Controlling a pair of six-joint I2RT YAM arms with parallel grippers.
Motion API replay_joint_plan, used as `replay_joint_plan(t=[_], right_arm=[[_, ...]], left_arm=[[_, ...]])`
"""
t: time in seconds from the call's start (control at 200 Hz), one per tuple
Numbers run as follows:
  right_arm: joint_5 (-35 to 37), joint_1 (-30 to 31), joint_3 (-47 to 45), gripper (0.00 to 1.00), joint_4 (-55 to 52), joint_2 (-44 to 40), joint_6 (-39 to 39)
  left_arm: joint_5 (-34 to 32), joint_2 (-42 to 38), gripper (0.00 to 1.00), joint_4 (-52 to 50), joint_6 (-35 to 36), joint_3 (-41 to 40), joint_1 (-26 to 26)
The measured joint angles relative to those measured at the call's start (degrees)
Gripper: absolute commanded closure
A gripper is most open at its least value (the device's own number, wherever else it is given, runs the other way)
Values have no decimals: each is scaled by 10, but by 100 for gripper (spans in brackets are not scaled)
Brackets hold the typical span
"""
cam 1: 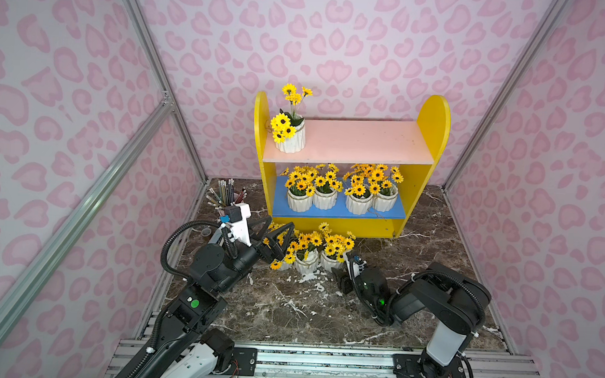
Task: Take the sunflower pots off the shelves
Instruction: Place the sunflower pot at the center of the board.
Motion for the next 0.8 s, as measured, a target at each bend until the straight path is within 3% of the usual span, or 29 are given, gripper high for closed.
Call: replay_joint_plan(t=[0.085,0.2,0.4,0.66,0.8], right_arm=[[-7,-2,0,38,-10,-10,0],[-17,-3,-13,27,-34,-46,0],[1,7,-44,16,-107,-162,0],[68,34,-68,5,-273,-392,11],[97,36,-56,2,-363,-505,15]], left_arm=[[0,9,3,-2,4,10,0],[-4,28,2,-11,11,35,0],[-47,121,1,-65,57,150,-3],[-206,273,2,-148,151,345,-59],[-291,348,2,-168,193,446,-63]])
